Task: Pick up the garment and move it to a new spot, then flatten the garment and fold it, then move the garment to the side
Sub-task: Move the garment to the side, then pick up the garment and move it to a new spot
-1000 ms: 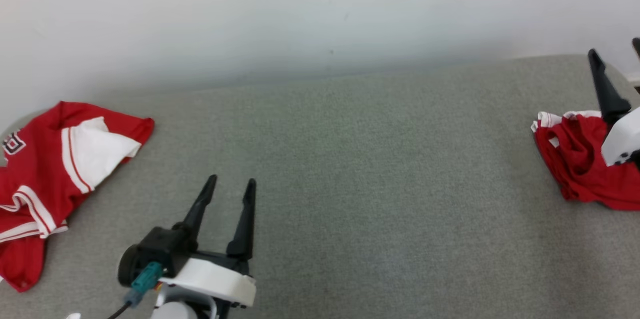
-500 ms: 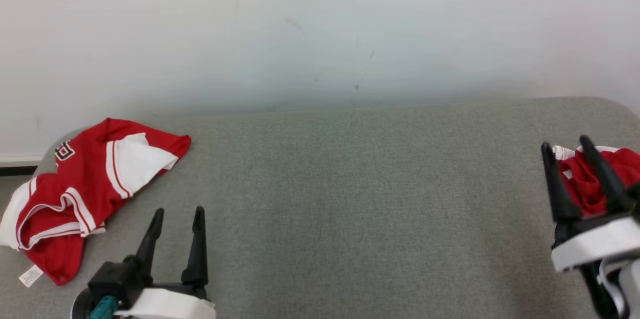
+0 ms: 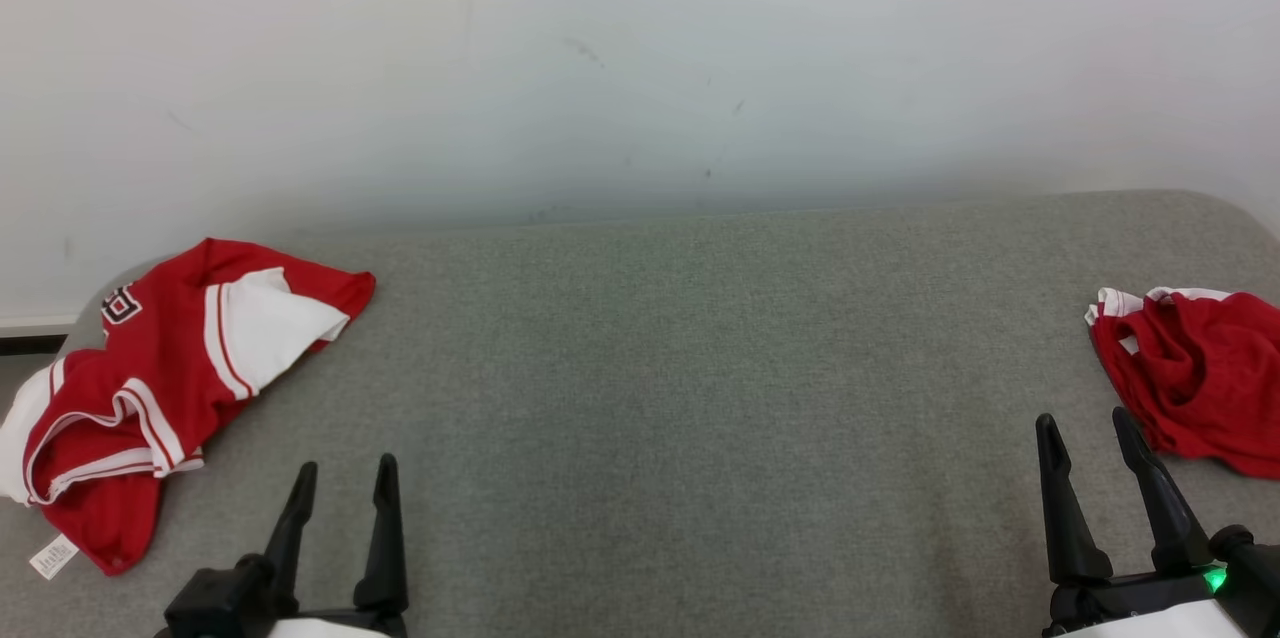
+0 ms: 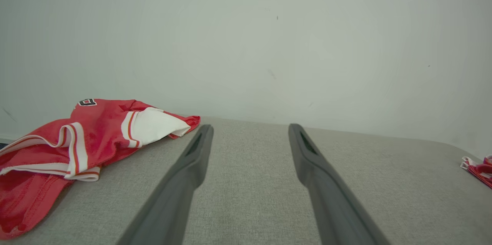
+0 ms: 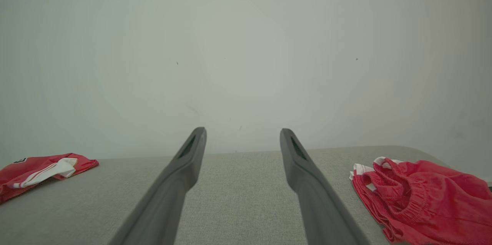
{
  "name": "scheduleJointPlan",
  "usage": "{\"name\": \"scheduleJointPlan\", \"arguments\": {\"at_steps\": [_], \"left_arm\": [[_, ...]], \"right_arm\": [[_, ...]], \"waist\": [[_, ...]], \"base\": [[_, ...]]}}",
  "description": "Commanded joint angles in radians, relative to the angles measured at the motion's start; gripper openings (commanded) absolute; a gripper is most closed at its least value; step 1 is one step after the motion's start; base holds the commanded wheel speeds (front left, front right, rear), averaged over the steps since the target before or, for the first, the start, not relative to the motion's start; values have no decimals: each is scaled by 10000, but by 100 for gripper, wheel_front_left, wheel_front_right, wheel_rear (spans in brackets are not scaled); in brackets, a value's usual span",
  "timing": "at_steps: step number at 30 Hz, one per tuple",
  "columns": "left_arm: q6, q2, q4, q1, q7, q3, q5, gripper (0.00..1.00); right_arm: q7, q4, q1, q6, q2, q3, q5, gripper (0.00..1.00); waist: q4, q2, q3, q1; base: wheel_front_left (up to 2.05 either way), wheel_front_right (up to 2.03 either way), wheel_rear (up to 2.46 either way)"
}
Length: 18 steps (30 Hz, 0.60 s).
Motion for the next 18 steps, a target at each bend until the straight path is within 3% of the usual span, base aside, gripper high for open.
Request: {"name": "scheduleJointPlan", "arguments": {"at_steps": [1,18], "left_arm": [[66,25,-14,163,3,23,-126,100],[162,21,27,27,3,-111,-283,100]], "right_arm": [[3,-33,145,-19,49,-97,-36,100],[2,197,-148,-19,167,123,-88,100]], "waist": [[-4,0,33,1],[-35,0,115,1]], "base": [[0,0,0],[0,0,0]]}}
